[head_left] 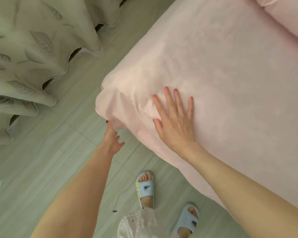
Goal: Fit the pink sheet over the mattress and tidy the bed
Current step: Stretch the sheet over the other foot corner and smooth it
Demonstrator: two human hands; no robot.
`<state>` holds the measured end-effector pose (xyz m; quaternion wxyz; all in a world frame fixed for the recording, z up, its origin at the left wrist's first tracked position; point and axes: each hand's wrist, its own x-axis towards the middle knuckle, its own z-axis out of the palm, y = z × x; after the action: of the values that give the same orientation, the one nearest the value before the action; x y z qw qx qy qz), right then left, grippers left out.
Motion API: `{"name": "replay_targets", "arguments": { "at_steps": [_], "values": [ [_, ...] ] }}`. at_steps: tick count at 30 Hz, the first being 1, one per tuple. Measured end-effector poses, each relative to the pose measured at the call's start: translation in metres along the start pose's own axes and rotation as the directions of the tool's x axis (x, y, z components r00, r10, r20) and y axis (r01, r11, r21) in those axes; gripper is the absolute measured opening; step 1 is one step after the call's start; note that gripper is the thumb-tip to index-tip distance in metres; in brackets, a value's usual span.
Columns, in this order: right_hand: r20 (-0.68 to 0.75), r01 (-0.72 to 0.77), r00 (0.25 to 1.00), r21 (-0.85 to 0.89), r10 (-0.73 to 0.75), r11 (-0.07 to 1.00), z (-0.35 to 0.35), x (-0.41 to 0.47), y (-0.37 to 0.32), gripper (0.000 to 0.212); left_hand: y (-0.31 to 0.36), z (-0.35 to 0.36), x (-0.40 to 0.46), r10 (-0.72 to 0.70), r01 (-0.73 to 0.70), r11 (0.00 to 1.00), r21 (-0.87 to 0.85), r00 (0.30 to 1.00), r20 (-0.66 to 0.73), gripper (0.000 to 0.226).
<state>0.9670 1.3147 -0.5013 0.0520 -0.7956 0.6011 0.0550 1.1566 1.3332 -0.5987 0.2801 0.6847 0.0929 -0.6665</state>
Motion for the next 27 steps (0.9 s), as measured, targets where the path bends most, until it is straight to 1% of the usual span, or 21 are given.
{"name": "replay_targets", "arguments": {
  "at_steps": [2,4,6,7,8,9,10,12,14,15,16,17,19,20,21,22,23,24,25,26,27],
  "values": [
    [-0.024,-0.015,1.000,-0.031,0.014,0.999,0.008,-0.002,0.001,0.061,0.006,0.005,0.012,0.009,0.003,0.983,-0.183,0.998,0.065,0.083],
    [-0.042,-0.021,0.999,-0.068,0.018,0.997,0.014,-0.001,0.000,0.062,0.011,0.007,0.024,0.004,0.017,0.964,-0.267,0.997,0.077,0.082],
    [-0.052,-0.021,0.999,-0.090,0.016,0.996,0.017,-0.001,0.000,0.064,0.012,0.006,0.034,0.034,-0.016,0.941,-0.337,0.998,0.047,0.058],
    [-0.055,-0.022,0.998,-0.094,0.017,0.995,0.018,-0.001,-0.001,0.064,0.011,0.006,0.037,0.052,-0.052,0.924,-0.379,0.999,-0.011,0.042],
    [-0.052,-0.023,0.998,-0.097,0.018,0.995,0.018,-0.001,-0.001,0.064,0.012,0.002,0.038,0.065,-0.104,0.916,-0.388,0.992,-0.113,0.030],
    [-0.053,-0.025,0.998,-0.103,0.020,0.994,0.018,-0.001,-0.002,0.065,0.014,-0.003,0.038,0.080,-0.156,0.921,-0.358,0.972,-0.219,0.022],
    [-0.057,-0.027,0.998,-0.114,0.021,0.993,0.017,-0.001,-0.002,0.064,0.018,-0.013,0.036,0.114,-0.222,0.926,-0.304,0.935,-0.335,0.020],
    [-0.052,-0.027,0.998,-0.125,0.020,0.992,0.016,-0.002,-0.004,0.064,0.032,-0.038,0.037,0.231,-0.366,0.913,-0.181,0.829,-0.510,0.013],
    [-0.051,-0.031,0.998,-0.119,0.025,0.992,0.014,-0.002,-0.005,0.064,0.051,-0.058,0.037,0.353,-0.454,0.889,-0.058,0.761,-0.544,0.018],
    [-0.050,-0.036,0.998,-0.119,0.030,0.992,0.014,-0.002,-0.006,0.064,0.057,-0.064,0.039,0.374,-0.465,0.885,-0.030,0.747,-0.550,0.016],
    [-0.047,-0.043,0.998,-0.118,0.038,0.992,0.013,-0.002,-0.008,0.064,0.061,-0.070,0.042,0.351,-0.445,0.894,-0.044,0.759,-0.549,0.008],
    [-0.049,-0.050,0.998,-0.113,0.044,0.992,0.012,-0.002,-0.009,0.064,0.062,-0.075,0.042,0.304,-0.404,0.912,-0.076,0.786,-0.538,0.011],
    [-0.041,-0.050,0.998,-0.099,0.046,0.994,0.010,-0.004,-0.013,0.063,0.052,-0.081,0.043,0.159,-0.244,0.962,-0.123,0.866,-0.475,0.033],
    [-0.028,-0.031,0.999,-0.092,0.028,0.995,0.009,-0.006,-0.015,0.063,0.044,-0.083,0.042,0.106,-0.161,0.984,-0.075,0.870,-0.482,0.045],
    [-0.013,0.011,1.000,-0.083,-0.012,0.996,0.008,-0.008,-0.017,0.061,0.036,-0.081,0.040,0.102,-0.107,0.994,0.020,0.846,-0.524,0.054],
    [-0.001,0.078,0.997,-0.059,-0.078,0.995,0.007,-0.011,-0.019,0.058,0.029,-0.075,0.034,0.158,-0.107,0.987,0.123,0.806,-0.570,0.056],
    [-0.007,0.167,0.986,-0.017,-0.167,0.986,0.007,-0.014,-0.021,0.055,0.027,-0.064,0.025,0.253,-0.161,0.966,0.204,0.765,-0.593,0.054],
    [-0.029,0.262,0.965,0.045,-0.261,0.964,0.006,-0.017,-0.021,0.049,0.028,-0.050,0.011,0.365,-0.253,0.930,0.266,0.725,-0.585,0.050],
    [-0.074,0.340,0.940,0.111,-0.333,0.934,0.005,-0.019,-0.020,0.042,0.033,-0.033,-0.005,0.480,-0.358,0.877,0.320,0.684,-0.550,0.048],
    [-0.120,0.382,0.923,0.171,-0.366,0.908,0.003,-0.021,-0.018,0.036,0.038,-0.017,-0.022,0.600,-0.467,0.800,0.377,0.636,-0.485,0.046],
    [-0.162,0.386,0.920,0.216,-0.357,0.897,-0.001,-0.023,-0.015,0.032,0.043,-0.001,-0.040,0.721,-0.566,0.692,0.448,0.574,-0.388,0.046]
  ]
}}
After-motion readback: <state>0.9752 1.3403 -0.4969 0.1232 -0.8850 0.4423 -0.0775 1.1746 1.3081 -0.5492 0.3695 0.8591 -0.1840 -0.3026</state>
